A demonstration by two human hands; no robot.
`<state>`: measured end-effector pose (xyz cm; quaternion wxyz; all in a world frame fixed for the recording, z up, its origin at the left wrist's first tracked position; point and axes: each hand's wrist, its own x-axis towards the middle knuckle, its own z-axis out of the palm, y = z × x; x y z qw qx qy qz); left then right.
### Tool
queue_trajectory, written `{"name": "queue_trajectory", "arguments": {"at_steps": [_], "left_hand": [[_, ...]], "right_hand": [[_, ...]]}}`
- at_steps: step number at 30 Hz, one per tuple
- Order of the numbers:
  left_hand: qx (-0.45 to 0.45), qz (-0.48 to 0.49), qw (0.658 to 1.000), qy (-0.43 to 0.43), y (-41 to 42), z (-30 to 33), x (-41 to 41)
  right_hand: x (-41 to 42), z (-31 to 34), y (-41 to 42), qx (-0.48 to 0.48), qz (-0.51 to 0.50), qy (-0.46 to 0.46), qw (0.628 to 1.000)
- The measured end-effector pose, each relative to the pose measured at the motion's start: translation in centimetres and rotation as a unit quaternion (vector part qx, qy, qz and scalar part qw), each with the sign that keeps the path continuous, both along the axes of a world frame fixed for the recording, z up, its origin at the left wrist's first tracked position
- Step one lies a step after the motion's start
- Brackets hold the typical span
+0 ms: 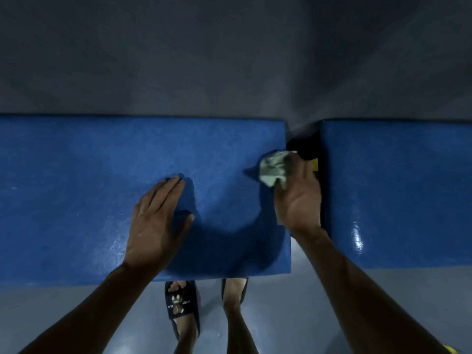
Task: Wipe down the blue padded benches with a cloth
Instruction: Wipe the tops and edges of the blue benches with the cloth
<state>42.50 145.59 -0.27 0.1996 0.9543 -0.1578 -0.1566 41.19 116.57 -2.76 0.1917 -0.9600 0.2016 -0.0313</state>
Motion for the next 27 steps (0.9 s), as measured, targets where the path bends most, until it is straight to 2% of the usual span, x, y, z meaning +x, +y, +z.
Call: {"name": "queue_trajectory", "arguments": {"at_steps": [3, 5, 8, 11, 13, 15, 17, 19, 21, 23, 25, 27], "left_hand": [[0.005, -0.001, 1.0, -0.006, 0.0, -0.4, 0.1], [0.008, 0.004, 1.0, -0.006, -0.2, -0.6, 0.1], [0.004, 0.005, 1.0, -0.017, -0.2, -1.0, 0.3], [0.008, 0.009, 1.0, -0.021, -0.3, -1.0, 0.3], [0.011, 0.015, 0.999, -0.026, -0.4, -0.9, 0.4], [0.021, 0.011, 0.999, -0.032, -0.4, -0.8, 0.6], [0.028, 0.008, 0.999, -0.033, -0.3, -0.7, 0.7], [0.027, 0.01, 0.999, -0.035, -0.3, -0.7, 0.8], [0.028, 0.01, 0.999, -0.037, -0.3, -0.8, 0.7], [0.031, 0.012, 0.999, -0.034, -0.3, -0.8, 0.7], [0.035, 0.013, 0.999, -0.031, -0.2, -1.0, 0.7], [0.041, 0.011, 0.998, -0.036, -0.2, -1.1, 0.7]], "right_hand": [[0.4, -0.3, 0.7, 0.042, -0.123, -0.028, 0.991], [0.9, -0.3, 3.1, 0.015, -0.13, -0.025, 0.991], [1.7, -0.5, 8.2, -0.05, -0.009, -0.018, 0.999], [2.2, -0.2, 12.1, -0.049, 0.157, -0.015, 0.986], [2.7, -0.1, 10.8, -0.046, 0.258, -0.03, 0.964], [3.9, -0.3, 6.7, -0.077, 0.306, -0.032, 0.948], [5.6, -0.4, 2.4, -0.113, 0.237, -0.013, 0.965], [7.1, -0.2, -0.1, -0.105, 0.107, 0.001, 0.989], [7.6, -0.4, 0.3, -0.084, 0.0, 0.001, 0.996], [7.2, -1.0, 3.0, -0.072, -0.035, -0.01, 0.997], [6.2, -1.2, 7.0, -0.061, 0.05, -0.045, 0.996], [4.9, -0.8, 10.5, -0.071, 0.206, -0.053, 0.975]]}}
